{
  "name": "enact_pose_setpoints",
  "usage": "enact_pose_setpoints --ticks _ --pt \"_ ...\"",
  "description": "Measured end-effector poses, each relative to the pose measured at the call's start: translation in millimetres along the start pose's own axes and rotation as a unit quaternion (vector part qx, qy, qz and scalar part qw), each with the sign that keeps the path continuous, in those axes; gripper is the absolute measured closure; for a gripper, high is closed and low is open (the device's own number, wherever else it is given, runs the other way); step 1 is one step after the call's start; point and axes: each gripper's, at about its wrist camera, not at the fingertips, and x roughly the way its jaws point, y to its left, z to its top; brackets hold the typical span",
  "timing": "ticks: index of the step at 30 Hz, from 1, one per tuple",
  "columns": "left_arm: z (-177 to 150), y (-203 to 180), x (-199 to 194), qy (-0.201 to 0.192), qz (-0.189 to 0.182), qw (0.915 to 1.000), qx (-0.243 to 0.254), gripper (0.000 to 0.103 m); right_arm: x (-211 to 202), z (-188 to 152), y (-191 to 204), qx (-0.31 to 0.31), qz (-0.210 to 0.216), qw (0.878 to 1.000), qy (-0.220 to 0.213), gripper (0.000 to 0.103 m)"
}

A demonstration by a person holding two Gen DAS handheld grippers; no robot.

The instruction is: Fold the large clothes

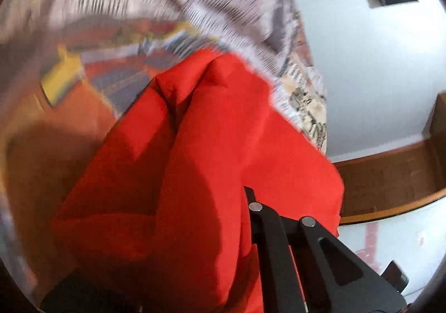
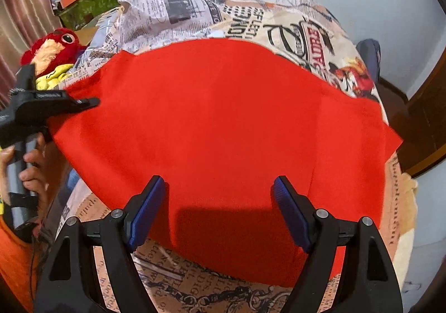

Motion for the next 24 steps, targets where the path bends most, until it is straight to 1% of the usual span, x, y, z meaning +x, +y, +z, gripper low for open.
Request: enact_pose_setpoints --ticks 2,4,6,8,10,12,14,16,17,18,21,24 --pt "4 -19 -29 -0.031 -0.007 0.9992 0.024 0.098 -5 6 4 -0.001 0.0 1.0 -0.008 0.026" --pt "8 -35 -56 -0.061 -0.004 0.9969 0.05 0.099 -9 15 10 0.0 0.007 1.0 -0.018 0.026" --pt "7 -53 -88 -0.096 0.001 0.9921 0.081 0.1 -11 24 19 0.003 0.019 0.999 -0.027 0.026" --pt "10 -63 -108 -0.119 0.002 0.9879 0.1 0.1 -9 31 32 0.001 0.034 0.999 -0.032 0.026" --pt "9 -78 -130 -0.14 0.007 0.9828 0.119 0.1 -1 35 46 -0.005 0.049 0.998 -0.026 0.026" --pt "9 -92 -135 -0.152 0.015 0.9789 0.136 0.1 11 36 62 -0.015 0.068 0.998 -0.008 0.026" --pt "3 -109 -140 -0.161 0.033 0.9727 0.164 0.1 28 34 77 -0.026 0.087 0.996 0.017 0.026" --pt "-3 -124 -134 -0.153 0.039 0.9702 0.184 0.1 42 30 87 -0.03 0.106 0.993 0.033 0.025" --pt "-4 -129 -126 -0.152 0.044 0.9689 0.19 0.1 45 28 89 -0.034 0.111 0.993 0.039 0.025" --pt "-10 -140 -121 -0.149 0.054 0.9659 0.205 0.1 45 27 90 -0.039 0.111 0.992 0.041 0.025" --pt "-26 -163 -113 -0.146 0.061 0.9594 0.234 0.1 31 25 75 -0.033 0.123 0.991 0.032 0.026" --pt "-41 -194 -95 -0.132 0.049 0.9551 0.261 0.1 2 18 34 0.012 0.123 0.992 -0.003 0.026"
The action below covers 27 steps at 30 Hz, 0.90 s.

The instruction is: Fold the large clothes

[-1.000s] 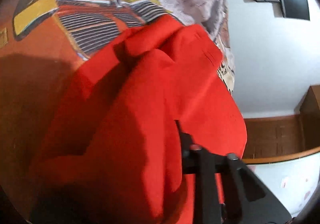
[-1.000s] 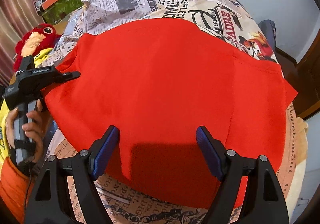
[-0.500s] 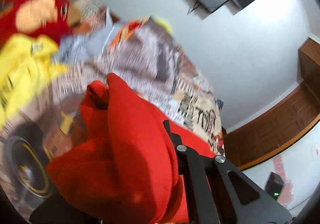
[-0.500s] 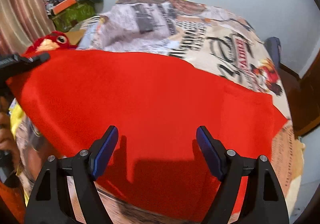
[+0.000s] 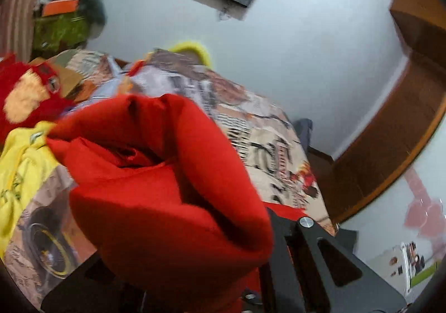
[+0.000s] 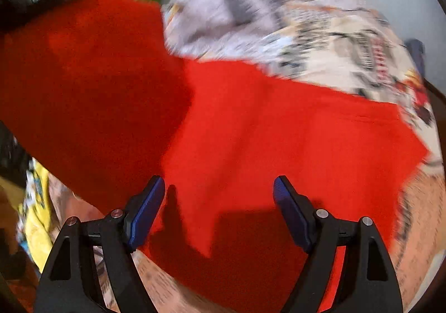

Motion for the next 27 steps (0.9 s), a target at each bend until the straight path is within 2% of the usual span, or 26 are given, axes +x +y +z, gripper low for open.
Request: enact_pose_setpoints --ticks 3,5,7,9,13,14,16,18,20,22,25,27 --pt "-6 -46 12 0.013 -0.028 0.999 0.032 0.1 -41 -15 -46 0.05 -0.02 0.998 -0.035 0.025" --pt "-19 -82 27 0.036 -0.068 0.9952 0.06 0.1 -62 -30 -78 0.079 -0.053 0.994 -0.05 0.025" --pt "-41 -115 46 0.067 -0.086 0.9892 0.099 0.1 -72 -44 -101 0.096 -0.087 0.99 -0.048 0.025" --pt "-63 -134 68 0.112 -0.089 0.9827 0.118 0.1 -76 -57 -122 0.111 -0.105 0.988 -0.037 0.025" --pt "-133 -146 131 0.252 -0.085 0.9535 0.141 0.1 -80 -89 -154 0.145 -0.112 0.983 -0.012 0.025" --pt "-147 -143 142 0.277 -0.078 0.9464 0.148 0.099 -82 -96 -159 0.15 -0.115 0.982 -0.009 0.025" --pt "-170 -138 155 0.301 -0.056 0.9372 0.167 0.096 -86 -107 -164 0.157 -0.117 0.981 -0.007 0.025" --pt "-173 -137 150 0.29 -0.055 0.9376 0.184 0.096 -90 -111 -167 0.163 -0.115 0.98 -0.007 0.025" --pt "-168 -140 142 0.29 -0.057 0.9362 0.191 0.09 -96 -111 -167 0.166 -0.113 0.979 -0.014 0.025" --pt "-162 -143 133 0.302 -0.06 0.9313 0.195 0.064 -103 -111 -167 0.169 -0.111 0.979 -0.023 0.025" --pt "-151 -143 108 0.282 -0.062 0.9348 0.207 0.044 -115 -107 -165 0.176 -0.099 0.978 -0.045 0.025" --pt "-149 -143 85 0.258 -0.057 0.9383 0.223 0.037 -124 -102 -160 0.175 -0.089 0.979 -0.06 0.025"
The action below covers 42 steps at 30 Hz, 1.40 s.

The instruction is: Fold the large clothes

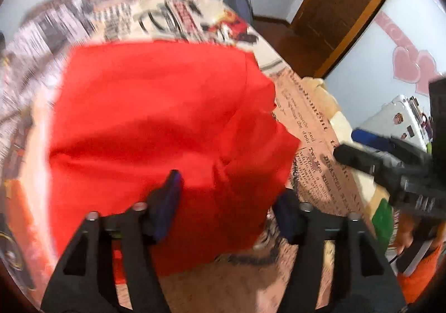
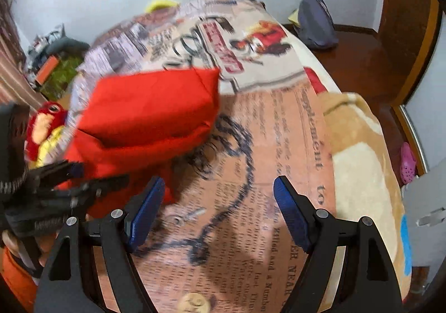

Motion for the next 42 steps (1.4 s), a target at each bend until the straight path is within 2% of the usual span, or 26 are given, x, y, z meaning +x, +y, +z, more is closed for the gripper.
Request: enact_pose_setpoints --ticks 4,8,10,12,16,21,22,26,28,31,36,39,42 --pt "-9 20 -43 -0.048 0.034 0.9983 0.003 0.03 -13 12 23 -0.017 0.016 0.999 -0.025 0.026" --pt "-16 54 -66 -0.084 0.074 0.9934 -0.024 0.022 -15 24 55 -0.042 0.041 0.998 -0.039 0.025" --pt "-20 71 -67 -0.084 0.084 0.992 -0.042 0.019 -10 28 68 -0.053 0.057 0.996 -0.039 0.025" --pt "-27 88 -60 -0.068 0.098 0.9912 -0.059 0.019 0 30 80 -0.059 0.067 0.995 -0.033 0.025" --pt "-45 114 -27 -0.012 0.12 0.9903 -0.07 0.018 38 20 92 -0.067 0.064 0.996 0.017 0.025" --pt "-74 122 -31 -0.023 0.1 0.9917 -0.078 0.008 85 -14 74 -0.072 0.024 0.992 0.105 0.026" --pt "-78 122 -31 -0.019 0.102 0.9919 -0.074 0.007 90 -21 67 -0.071 0.016 0.991 0.117 0.026" --pt "-98 121 -30 0.002 0.125 0.9905 -0.057 0.008 81 -34 39 -0.047 0.028 0.989 0.137 0.025" --pt "-104 123 -33 0.008 0.145 0.9879 -0.054 0.008 71 -33 29 -0.044 0.027 0.991 0.127 0.025" --pt "-104 127 -45 0.005 0.132 0.989 -0.066 0.008 54 -29 21 -0.038 0.036 0.992 0.111 0.025" --pt "-83 126 -77 -0.05 0.15 0.9853 -0.065 0.008 33 -10 19 -0.037 0.028 0.997 0.059 0.025" --pt "-63 129 -85 -0.071 0.134 0.9855 -0.076 0.008 37 1 18 -0.026 0.042 0.998 0.044 0.025" --pt "-41 135 -76 -0.071 0.097 0.9885 -0.091 0.008 55 9 12 -0.009 0.057 0.997 0.051 0.025"
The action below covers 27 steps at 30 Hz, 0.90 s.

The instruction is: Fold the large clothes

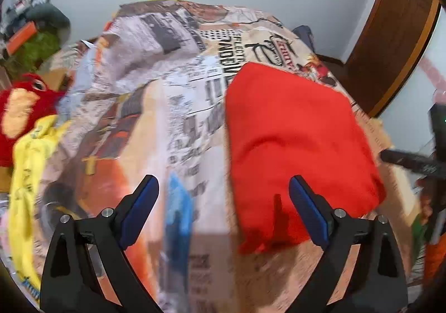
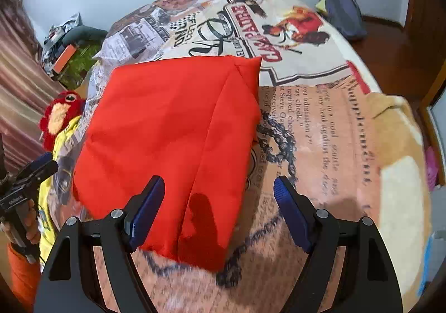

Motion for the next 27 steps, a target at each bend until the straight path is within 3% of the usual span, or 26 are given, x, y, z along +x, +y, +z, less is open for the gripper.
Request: enact_pose_setpoints --ticks 3,6,12,15,21,24,27 --pt "11 1 26 0.03 -0.044 0.9981 -0.032 0.008 22 4 -8 0.027 0.027 0.999 0.02 0.025" --pt "15 4 58 0.072 -0.102 0.9899 -0.067 0.008 43 7 -15 0.047 0.057 0.996 0.045 0.025" --pt "13 8 106 0.125 -0.164 0.9726 -0.107 0.008 69 16 -19 0.058 0.12 0.989 0.063 0.025" --pt "15 14 116 0.131 -0.192 0.9643 -0.126 0.008 76 20 -10 0.054 0.152 0.984 0.069 0.025" --pt "25 5 119 0.13 -0.202 0.9656 -0.098 0.008 85 24 18 0.018 0.182 0.98 0.073 0.025" --pt "32 0 124 0.141 -0.222 0.9599 -0.097 0.011 88 26 23 0.022 0.185 0.98 0.073 0.034" --pt "32 -5 121 0.138 -0.206 0.9653 -0.082 0.021 92 30 21 0.045 0.195 0.976 0.08 0.061"
